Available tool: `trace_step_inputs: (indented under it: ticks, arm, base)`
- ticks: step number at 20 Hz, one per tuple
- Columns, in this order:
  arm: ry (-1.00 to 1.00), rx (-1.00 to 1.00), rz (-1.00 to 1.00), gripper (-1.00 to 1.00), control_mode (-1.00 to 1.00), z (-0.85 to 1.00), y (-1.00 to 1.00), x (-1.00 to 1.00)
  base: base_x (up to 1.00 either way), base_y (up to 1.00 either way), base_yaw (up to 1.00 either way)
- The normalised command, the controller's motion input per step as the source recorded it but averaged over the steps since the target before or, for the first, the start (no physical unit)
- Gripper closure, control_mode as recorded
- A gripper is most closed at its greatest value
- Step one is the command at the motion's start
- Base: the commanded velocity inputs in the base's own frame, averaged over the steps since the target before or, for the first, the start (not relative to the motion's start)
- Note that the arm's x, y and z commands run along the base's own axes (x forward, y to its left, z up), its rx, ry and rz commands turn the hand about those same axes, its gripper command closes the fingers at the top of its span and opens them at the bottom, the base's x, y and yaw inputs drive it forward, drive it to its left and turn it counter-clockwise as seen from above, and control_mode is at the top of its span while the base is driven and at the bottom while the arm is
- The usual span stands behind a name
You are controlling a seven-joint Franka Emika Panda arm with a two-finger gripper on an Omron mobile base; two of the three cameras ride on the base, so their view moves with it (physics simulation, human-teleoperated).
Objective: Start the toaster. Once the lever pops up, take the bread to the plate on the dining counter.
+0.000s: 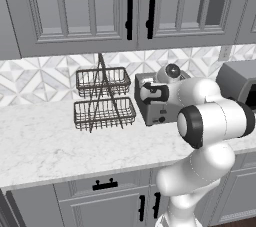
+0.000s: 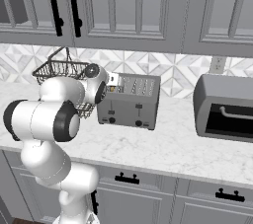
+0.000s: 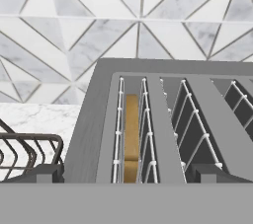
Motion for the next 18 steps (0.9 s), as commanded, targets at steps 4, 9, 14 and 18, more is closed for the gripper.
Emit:
trace_step_inputs:
  ticks: [4, 9, 14, 18]
  arm:
    - [0.00, 0.00, 0.00, -1.00, -1.00, 0.00, 0.00, 0.00]
    - [0.00, 0.00, 0.00, -1.00, -1.00, 0.00, 0.00, 0.00]
    - [0.00, 0.00, 0.00, -1.00, -1.00, 0.00, 0.00, 0.00]
    - [0.00, 0.00, 0.00, -1.00, -1.00, 0.00, 0.00, 0.00]
  base:
    - [0.00, 0.00, 0.00]
    - [0.00, 0.00, 0.00]
    - [0.00, 0.00, 0.00]
    - [0.00, 0.00, 0.00]
